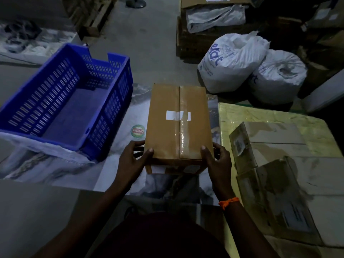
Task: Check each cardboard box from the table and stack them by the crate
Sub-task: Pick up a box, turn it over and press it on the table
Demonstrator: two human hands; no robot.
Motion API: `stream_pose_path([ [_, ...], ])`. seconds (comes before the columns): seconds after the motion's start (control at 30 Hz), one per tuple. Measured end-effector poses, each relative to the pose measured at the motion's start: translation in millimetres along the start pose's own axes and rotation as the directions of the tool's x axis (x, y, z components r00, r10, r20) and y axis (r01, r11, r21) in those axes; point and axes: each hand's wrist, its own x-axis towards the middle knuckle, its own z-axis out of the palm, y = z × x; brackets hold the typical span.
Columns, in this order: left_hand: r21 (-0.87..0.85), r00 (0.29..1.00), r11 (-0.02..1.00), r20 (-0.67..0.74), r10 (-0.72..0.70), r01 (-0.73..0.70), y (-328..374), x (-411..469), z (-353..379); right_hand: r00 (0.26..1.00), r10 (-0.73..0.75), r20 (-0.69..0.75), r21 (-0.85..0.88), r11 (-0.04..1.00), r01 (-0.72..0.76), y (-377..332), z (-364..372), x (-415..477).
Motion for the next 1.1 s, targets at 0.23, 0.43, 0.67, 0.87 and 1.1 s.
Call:
stream_pose_path([
  [0.23,0.175,0.999,0.985,0.05,-0.004,-0.005,-10.7,-2.7,-16.6,0.999,-0.035,-0.01,-0.077,0.996,0.034,5.5,-13.4,-8.8],
  [0.43,0.213,0.999,0.977,0.028,-0.02,0.014,1.1,38.7,-10.3,0.997,-0.057,0.053,-0.137,0.989,0.064,-3.1,-6.5,29.3],
  [0.67,0.221,0.996,0.975,0.09,-0.016,-0.004,35.6,118.0,8.3,0.976,-0.047,0.213,-0.226,0.969,0.096,-34.0,35.5,114.7],
  [0.87,0.222,0.959,0.974,0.259,-0.111,0.053,65.1,161.8,19.9,0.94,0.074,0.334,-0.172,0.985,-0.016,-53.5,52.4,154.7],
  [1.1,0.138,0.969,0.99,0.245,-0.038,0.004,72.1,153.7,23.1,0.945,0.012,0.327,-0.094,0.995,0.02,-58.6,45.7,140.7],
])
